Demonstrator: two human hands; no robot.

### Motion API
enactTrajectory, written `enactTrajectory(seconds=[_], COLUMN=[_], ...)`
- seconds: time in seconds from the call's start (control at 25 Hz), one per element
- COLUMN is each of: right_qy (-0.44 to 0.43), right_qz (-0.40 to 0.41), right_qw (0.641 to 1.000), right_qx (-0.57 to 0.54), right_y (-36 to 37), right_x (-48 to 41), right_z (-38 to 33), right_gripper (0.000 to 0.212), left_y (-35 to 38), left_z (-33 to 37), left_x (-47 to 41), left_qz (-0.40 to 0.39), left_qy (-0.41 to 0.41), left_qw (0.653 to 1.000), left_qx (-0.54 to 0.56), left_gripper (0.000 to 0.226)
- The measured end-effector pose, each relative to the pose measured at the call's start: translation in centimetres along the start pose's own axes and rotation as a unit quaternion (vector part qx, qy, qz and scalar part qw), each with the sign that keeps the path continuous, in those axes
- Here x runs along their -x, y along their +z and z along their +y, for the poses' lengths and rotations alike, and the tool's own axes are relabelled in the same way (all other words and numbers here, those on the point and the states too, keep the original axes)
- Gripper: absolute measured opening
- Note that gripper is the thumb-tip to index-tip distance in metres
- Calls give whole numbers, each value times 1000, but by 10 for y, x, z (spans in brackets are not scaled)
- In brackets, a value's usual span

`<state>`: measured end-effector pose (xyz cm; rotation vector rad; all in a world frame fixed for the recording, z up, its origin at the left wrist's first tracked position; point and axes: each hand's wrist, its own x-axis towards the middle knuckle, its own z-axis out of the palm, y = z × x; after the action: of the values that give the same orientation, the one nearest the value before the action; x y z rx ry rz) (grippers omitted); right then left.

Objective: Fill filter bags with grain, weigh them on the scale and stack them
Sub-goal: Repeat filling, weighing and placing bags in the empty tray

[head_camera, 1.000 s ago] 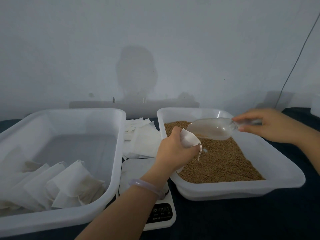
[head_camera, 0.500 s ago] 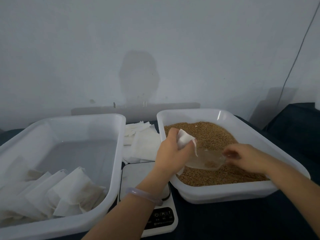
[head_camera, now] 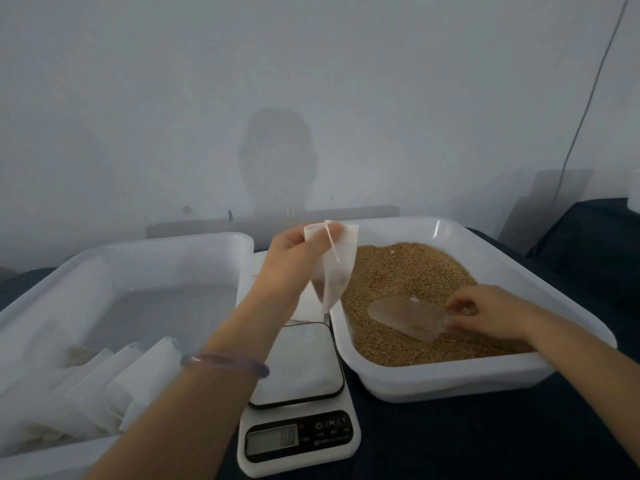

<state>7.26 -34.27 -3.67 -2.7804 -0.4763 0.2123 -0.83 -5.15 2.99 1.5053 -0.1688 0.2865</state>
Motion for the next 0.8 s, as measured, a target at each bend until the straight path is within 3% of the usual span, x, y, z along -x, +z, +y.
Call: enactTrajectory(seconds=[0.12, 0.24, 0.36, 0.44, 0.68, 0.8], right_qy=[-12, -98, -198, -221, -185, -181], right_qz=[74, 158, 41, -29, 72, 41], right_qw=[997, 974, 933, 903, 933, 950], right_qx=[15, -129, -297, -366, -299, -253], right_y=[-4, -12, -12, -3, 26, 40], right_x=[2, 10, 17, 13, -17, -26], right_z=[-15, -69, -139, -171, -203, -199], right_gripper=[28, 23, 41, 42, 4, 13], left_y=[-27, -49, -62, -67, -81, -95], left_z=[11, 15, 12, 7, -11, -25], left_x=[3, 6, 8, 9, 7, 14], left_qz=[-4, -56, -83, -71, -17, -99], left_qy=[-3, -5, -15, -17, 15, -60], left_qw=[1000, 998, 995, 994, 973, 916], left_qx=[-30, -17, -53, -87, -231, -383], left_gripper=[32, 22, 20, 19, 18, 69])
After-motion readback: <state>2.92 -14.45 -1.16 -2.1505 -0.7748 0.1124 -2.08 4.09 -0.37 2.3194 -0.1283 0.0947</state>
